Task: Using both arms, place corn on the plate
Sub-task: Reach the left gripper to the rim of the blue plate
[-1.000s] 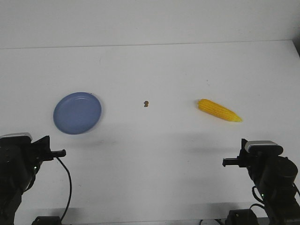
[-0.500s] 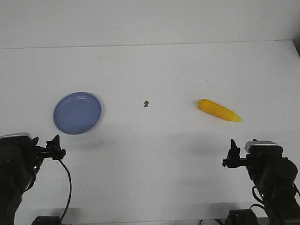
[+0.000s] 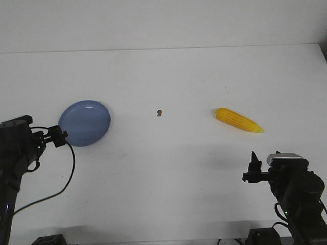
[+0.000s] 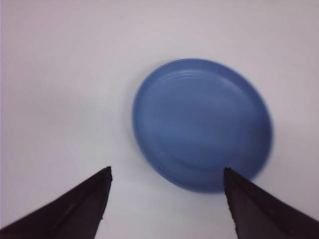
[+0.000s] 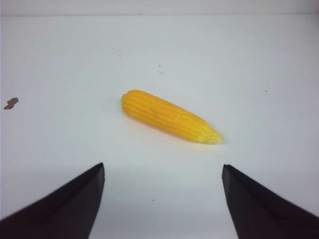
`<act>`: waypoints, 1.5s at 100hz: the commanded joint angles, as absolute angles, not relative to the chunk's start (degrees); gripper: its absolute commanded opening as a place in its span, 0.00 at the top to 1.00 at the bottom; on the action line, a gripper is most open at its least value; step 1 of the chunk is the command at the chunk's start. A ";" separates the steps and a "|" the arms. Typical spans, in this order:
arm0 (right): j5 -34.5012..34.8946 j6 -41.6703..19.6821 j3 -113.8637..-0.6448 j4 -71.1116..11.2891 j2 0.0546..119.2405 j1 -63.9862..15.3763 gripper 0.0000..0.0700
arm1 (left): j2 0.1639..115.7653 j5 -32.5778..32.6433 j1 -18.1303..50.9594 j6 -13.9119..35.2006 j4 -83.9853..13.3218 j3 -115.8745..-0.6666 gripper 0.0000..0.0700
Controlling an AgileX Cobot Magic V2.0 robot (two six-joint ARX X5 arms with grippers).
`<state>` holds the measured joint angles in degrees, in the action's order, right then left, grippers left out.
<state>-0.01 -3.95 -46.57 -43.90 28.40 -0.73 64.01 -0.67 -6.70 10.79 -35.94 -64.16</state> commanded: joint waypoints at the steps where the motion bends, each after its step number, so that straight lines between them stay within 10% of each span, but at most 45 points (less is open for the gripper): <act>1: 0.05 -4.58 -47.57 -43.33 28.53 -0.75 0.29 | 69.17 -1.61 -8.19 11.75 -34.87 -66.87 0.34; 113: 0.05 -4.78 -47.57 -43.35 28.56 -0.75 0.29 | 104.07 -4.56 -11.29 12.14 -25.82 -73.69 0.35; 134: 0.08 -4.78 -47.57 -43.38 28.56 -0.75 0.29 | 104.07 -4.93 -11.29 11.99 -25.74 -73.69 0.92; 150: 0.08 -4.99 -47.57 -43.38 28.56 -0.75 0.29 | 104.07 -6.66 -11.31 11.51 -25.45 -73.69 0.99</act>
